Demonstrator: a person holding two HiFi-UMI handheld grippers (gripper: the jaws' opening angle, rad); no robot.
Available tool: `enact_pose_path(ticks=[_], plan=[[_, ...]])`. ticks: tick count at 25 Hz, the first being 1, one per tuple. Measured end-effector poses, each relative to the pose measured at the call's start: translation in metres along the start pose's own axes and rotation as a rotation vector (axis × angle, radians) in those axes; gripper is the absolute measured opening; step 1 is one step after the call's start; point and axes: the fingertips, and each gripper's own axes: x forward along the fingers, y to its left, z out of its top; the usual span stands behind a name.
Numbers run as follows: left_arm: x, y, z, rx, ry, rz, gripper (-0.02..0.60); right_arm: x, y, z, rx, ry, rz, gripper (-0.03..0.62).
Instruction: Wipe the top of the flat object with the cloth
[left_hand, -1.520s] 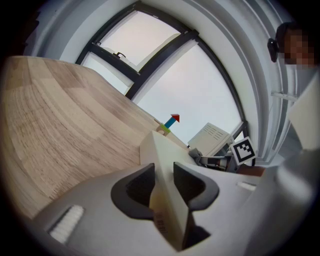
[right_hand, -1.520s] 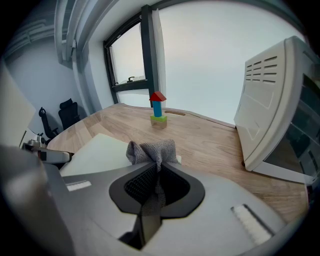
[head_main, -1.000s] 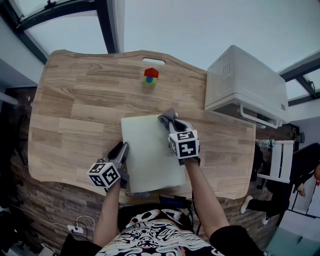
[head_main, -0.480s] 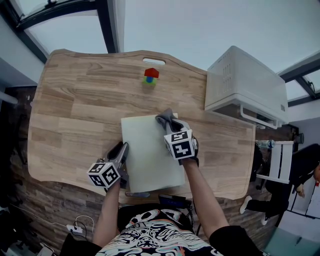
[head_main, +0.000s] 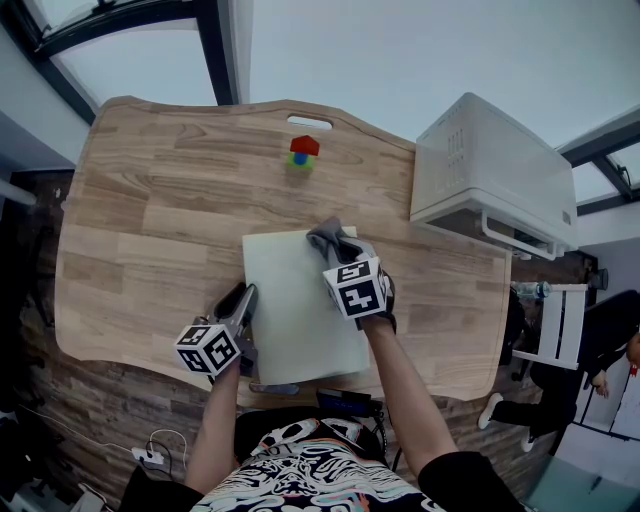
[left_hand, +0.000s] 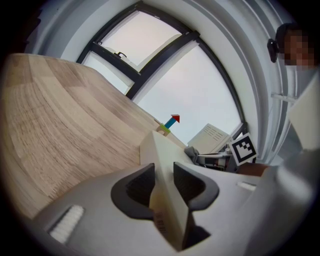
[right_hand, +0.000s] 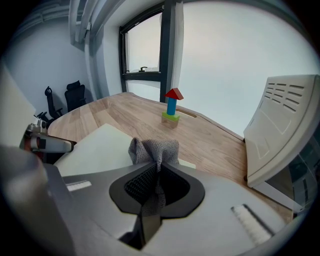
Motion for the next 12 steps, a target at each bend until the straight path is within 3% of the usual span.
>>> enact_pose_path(ticks=[12], plan=[[0.0, 0.0, 0.0, -0.004, -0.003, 0.001, 0.175, 0.004, 0.013, 0.005, -0.009, 0.005, 0.028, 0.02]])
